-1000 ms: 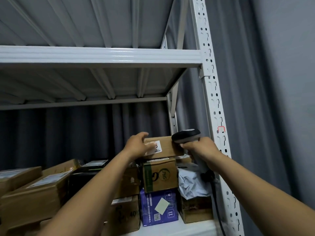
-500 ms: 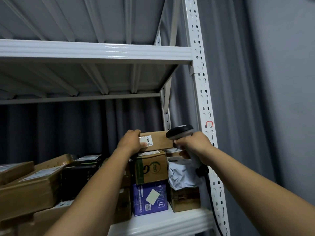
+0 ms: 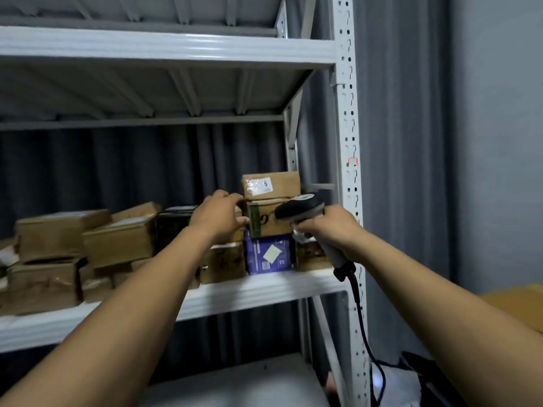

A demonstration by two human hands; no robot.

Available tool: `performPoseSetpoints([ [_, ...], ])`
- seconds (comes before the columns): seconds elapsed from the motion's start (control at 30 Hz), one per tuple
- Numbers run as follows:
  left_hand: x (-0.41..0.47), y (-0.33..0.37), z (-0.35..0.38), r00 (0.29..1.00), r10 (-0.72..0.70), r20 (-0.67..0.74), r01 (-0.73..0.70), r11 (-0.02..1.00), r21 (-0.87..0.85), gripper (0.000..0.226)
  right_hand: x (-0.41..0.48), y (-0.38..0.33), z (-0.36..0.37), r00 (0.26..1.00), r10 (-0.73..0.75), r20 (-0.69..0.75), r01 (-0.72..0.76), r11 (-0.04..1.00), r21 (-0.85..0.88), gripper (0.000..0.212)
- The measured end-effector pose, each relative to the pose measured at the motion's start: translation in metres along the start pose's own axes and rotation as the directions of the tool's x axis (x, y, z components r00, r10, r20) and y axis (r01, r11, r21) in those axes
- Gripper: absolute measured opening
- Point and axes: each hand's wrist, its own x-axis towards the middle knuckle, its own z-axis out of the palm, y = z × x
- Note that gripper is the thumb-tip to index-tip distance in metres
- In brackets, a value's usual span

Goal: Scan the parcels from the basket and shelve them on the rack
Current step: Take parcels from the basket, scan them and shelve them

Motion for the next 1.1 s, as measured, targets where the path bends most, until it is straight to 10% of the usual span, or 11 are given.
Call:
performPoseSetpoints([
  [0.57,-0.294,-0.047,0.097,0.930,-0.104,0.353,0.096,0.995,0.039,0.057,-0.221,0.111,0.098,0.912,0.221,0.347,-0.230,0.973,-0.015,0.013],
  [1.1,-0.472,-0.057,0.303,0.652,-0.145,0.744,0.224,0.974,-0.007,0.059,-0.274,0.280,0.167,0.733,0.469,0.493,-0.360,0.882,-0.303,0.006],
])
